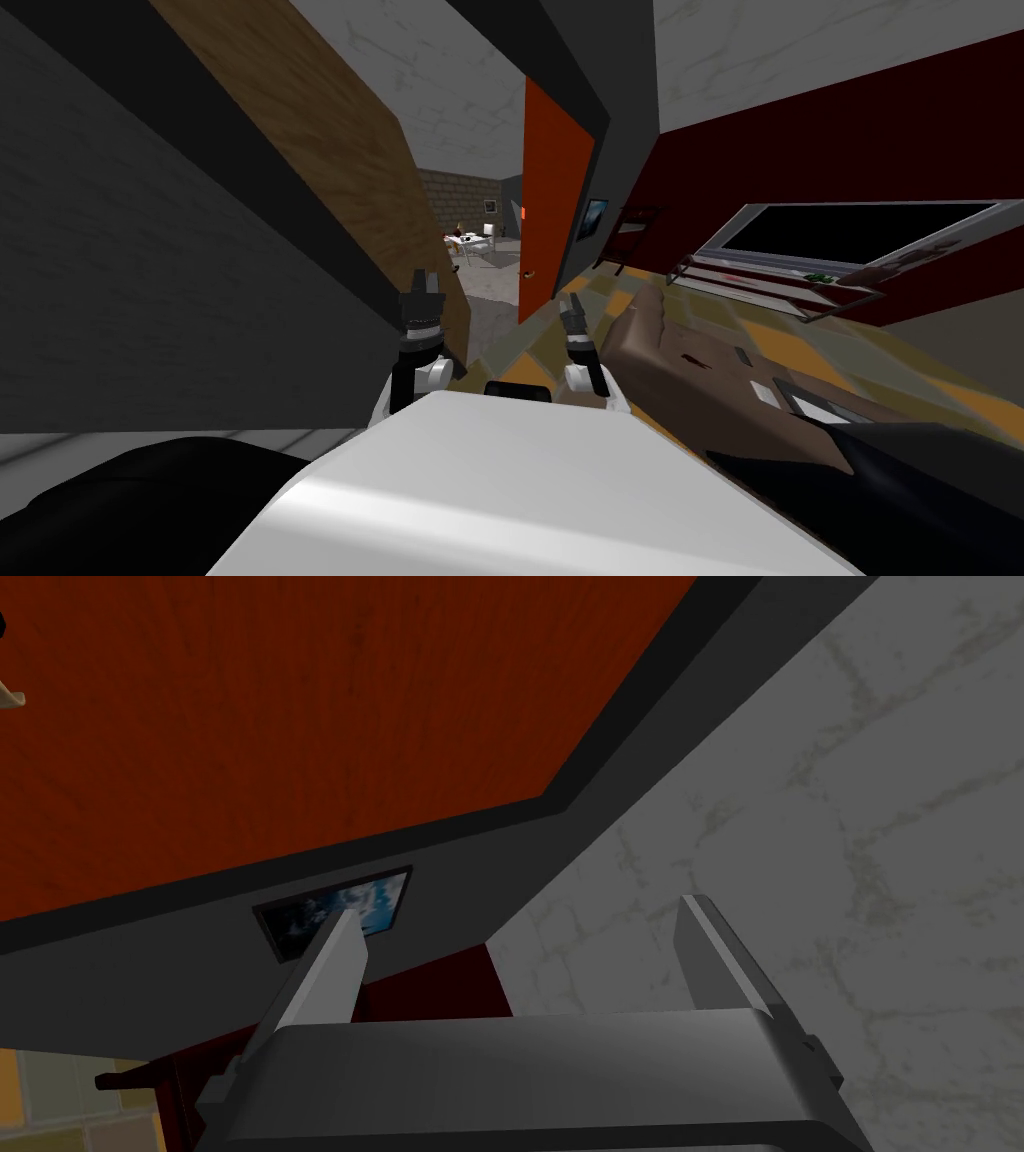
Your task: Push the door open
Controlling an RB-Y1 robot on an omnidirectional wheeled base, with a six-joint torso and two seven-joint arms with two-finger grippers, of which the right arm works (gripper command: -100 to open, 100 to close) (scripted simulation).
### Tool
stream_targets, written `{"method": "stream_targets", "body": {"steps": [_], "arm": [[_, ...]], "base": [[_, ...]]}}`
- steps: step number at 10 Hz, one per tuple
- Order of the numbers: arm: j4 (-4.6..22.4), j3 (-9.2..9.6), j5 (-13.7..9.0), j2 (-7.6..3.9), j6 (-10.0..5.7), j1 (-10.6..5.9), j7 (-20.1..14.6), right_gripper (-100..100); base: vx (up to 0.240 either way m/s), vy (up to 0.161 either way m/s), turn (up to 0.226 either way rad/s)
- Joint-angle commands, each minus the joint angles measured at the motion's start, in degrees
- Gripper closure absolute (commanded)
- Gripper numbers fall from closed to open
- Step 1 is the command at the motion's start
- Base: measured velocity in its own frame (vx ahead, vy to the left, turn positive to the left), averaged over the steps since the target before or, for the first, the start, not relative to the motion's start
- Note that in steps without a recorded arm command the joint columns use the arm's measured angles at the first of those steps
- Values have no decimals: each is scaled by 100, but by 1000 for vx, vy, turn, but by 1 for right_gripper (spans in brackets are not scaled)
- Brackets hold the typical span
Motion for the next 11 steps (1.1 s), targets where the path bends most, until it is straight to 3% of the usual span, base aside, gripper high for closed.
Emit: {"method": "stream_targets", "body": {"steps": [1,11], "arm": [[190,59,24,-10,-61,-59,-24,-100],[1359,388,153,-71,-363,-494,-193,-100]], "base": [[89,-51,32],[95,-54,27]]}}
